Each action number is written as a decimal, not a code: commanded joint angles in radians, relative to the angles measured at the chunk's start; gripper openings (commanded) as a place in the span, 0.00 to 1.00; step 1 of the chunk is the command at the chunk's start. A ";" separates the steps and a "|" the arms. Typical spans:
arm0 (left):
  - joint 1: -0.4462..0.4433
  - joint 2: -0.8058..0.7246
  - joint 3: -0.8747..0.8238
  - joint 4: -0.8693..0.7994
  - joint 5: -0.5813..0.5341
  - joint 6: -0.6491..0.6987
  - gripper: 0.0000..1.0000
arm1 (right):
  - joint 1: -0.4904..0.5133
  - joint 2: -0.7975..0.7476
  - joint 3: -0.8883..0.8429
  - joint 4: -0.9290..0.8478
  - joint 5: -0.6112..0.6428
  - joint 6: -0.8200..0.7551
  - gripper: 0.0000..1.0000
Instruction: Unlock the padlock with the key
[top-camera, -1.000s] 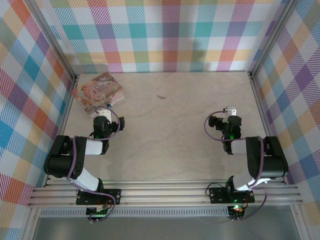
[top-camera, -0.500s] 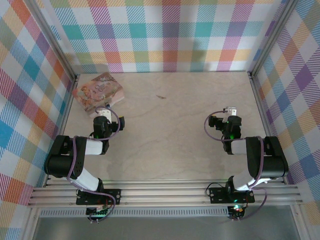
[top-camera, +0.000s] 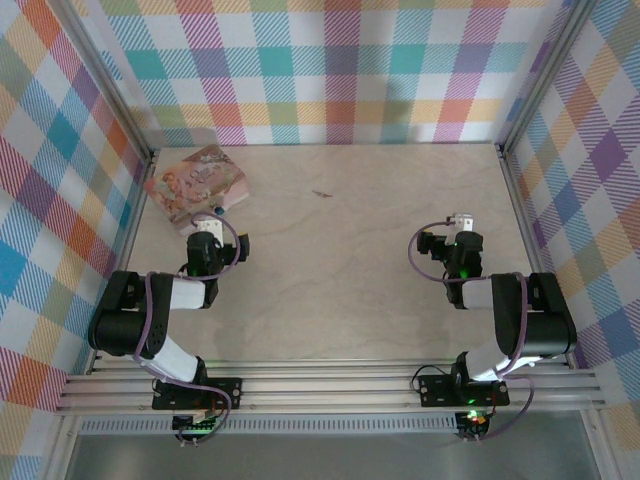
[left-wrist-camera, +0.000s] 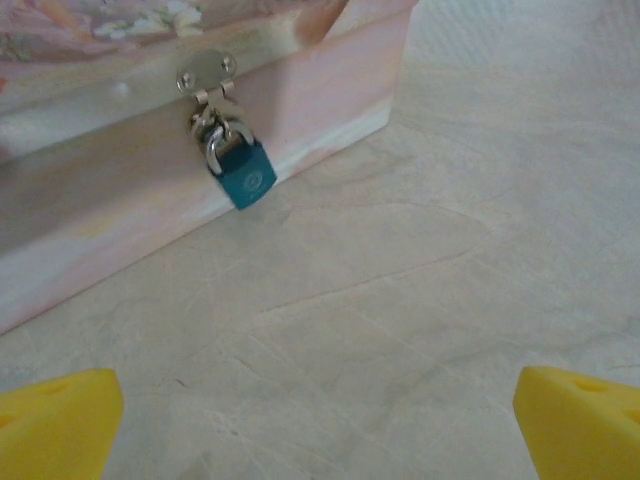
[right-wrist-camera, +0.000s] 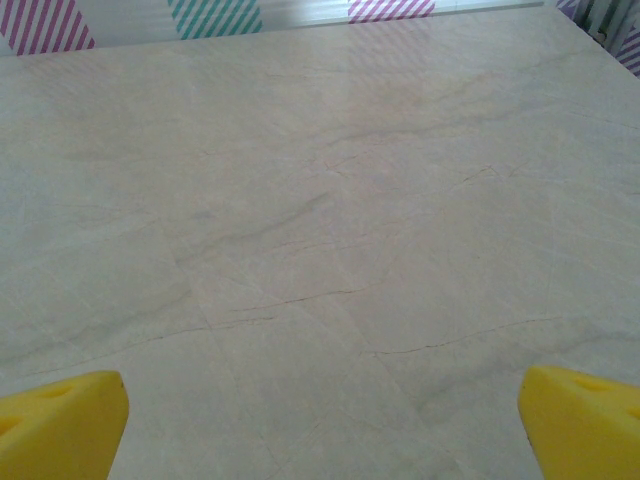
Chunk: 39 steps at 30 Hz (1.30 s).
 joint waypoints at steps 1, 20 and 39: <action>0.008 -0.081 0.124 -0.261 0.009 -0.035 1.00 | 0.004 -0.015 0.025 -0.007 -0.024 -0.015 1.00; 0.026 -0.071 0.617 -1.086 -0.035 -0.305 0.98 | 0.036 -0.176 0.441 -0.945 -0.070 0.320 1.00; 0.132 0.243 1.131 -1.319 0.045 -0.355 0.86 | 0.332 0.138 0.717 -1.045 -0.138 0.421 1.00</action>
